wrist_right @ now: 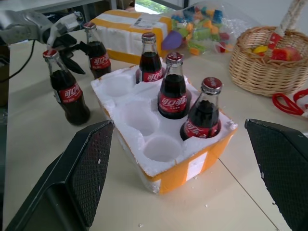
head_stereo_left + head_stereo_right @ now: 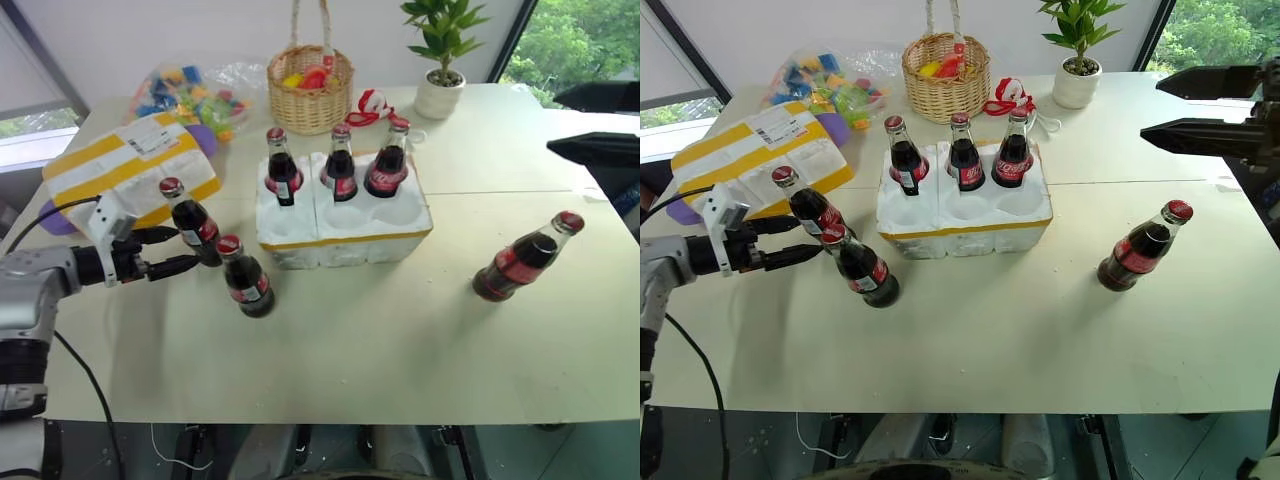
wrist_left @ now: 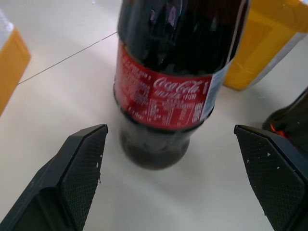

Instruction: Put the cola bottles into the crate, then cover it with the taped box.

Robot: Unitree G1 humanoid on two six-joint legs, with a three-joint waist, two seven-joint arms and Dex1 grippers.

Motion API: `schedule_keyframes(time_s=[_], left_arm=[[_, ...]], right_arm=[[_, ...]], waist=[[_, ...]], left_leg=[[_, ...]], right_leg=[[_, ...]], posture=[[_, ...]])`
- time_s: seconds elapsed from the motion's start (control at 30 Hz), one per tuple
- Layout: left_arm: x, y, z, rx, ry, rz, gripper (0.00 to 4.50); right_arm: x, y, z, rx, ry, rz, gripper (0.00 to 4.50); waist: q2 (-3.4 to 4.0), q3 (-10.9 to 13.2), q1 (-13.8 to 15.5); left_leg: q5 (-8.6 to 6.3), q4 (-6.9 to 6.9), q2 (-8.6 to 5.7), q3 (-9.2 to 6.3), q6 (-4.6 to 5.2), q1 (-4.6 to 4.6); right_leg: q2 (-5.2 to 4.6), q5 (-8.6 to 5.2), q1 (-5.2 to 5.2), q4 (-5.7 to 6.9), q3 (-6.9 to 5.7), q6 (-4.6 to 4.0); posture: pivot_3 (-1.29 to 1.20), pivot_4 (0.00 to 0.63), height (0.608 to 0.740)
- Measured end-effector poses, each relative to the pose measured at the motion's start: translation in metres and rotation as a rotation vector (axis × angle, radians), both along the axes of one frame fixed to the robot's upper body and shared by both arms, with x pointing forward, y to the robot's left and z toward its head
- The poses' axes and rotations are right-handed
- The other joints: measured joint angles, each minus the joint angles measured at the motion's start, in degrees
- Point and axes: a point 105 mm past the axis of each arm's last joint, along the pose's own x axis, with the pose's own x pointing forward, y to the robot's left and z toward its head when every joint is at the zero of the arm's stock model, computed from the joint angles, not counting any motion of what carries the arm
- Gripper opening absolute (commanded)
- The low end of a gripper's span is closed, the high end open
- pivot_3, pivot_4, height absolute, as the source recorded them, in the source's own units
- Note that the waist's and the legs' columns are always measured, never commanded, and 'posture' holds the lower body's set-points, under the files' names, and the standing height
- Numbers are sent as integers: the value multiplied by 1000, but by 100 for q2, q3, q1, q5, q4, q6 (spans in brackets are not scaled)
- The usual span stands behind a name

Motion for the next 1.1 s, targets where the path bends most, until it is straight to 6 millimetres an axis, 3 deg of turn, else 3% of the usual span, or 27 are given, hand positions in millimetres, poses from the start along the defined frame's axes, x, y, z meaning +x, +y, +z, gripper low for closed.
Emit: schedule_keyframes(time_s=[0.47,0.63,0.93,1.1], left_arm=[[25,-17,-6,-115,-20,57,4411],[27,-20,-5,-131,-23,49,2821],[21,-17,2,-109,37,11,2864],[20,-26,27,-85,33,-81,2864]], right_arm=[[2,-4,-12,29,30,-32,4500],[3,-5,-17,35,40,-46,4500],[3,-7,-25,58,42,-66,4500],[6,-9,-33,65,53,-80,4500]], waist=[[-4,1,-5],[-7,1,-2],[-22,6,-15],[-31,11,16]], left_leg=[[9,8,1,1,9,0],[9,13,1,0,9,0],[10,14,0,1,9,-1],[11,17,1,0,8,-3]], right_leg=[[1,5,1,5,0,-1],[1,6,2,7,-1,-1],[1,7,3,5,0,0],[2,9,3,7,-1,0]], posture=[[0,150,732],[0,150,732],[0,150,732],[0,150,732]])
